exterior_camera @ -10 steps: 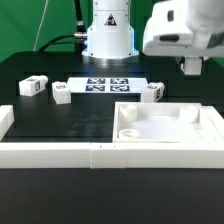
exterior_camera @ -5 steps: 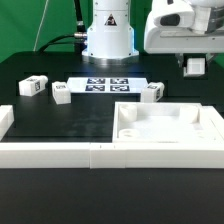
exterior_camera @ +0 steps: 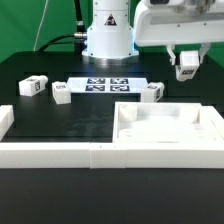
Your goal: Assemble one leg
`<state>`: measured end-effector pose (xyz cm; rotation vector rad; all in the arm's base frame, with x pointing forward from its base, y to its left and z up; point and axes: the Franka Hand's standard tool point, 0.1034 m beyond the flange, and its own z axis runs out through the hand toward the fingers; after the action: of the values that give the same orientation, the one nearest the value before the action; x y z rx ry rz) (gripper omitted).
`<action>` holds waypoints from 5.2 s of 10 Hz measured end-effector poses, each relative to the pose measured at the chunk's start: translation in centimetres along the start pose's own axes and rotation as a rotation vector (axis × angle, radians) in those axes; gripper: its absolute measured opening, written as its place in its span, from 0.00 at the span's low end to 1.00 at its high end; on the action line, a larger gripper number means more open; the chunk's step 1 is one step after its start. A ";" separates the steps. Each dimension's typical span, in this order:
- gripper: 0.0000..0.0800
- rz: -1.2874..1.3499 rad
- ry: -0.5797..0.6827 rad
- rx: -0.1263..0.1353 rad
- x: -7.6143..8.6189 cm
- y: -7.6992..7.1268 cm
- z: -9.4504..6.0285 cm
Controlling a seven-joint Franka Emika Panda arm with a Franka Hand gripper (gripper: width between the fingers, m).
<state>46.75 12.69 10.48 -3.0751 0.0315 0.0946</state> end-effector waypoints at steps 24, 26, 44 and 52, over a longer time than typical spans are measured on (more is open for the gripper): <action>0.36 -0.302 0.615 -0.019 15.0 0.9 -0.4; 0.36 -0.303 0.616 -0.020 15.0 0.9 -0.3; 0.76 -0.297 0.647 -0.023 15.7 1.3 3.0; 0.81 -0.297 0.626 -0.019 15.8 1.0 0.1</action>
Offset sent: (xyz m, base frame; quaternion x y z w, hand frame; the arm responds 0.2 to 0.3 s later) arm 0.0000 0.0000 0.0000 0.0000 0.2377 0.0000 0.9713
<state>62.52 11.39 9.31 -2.9452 -0.3902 -0.8733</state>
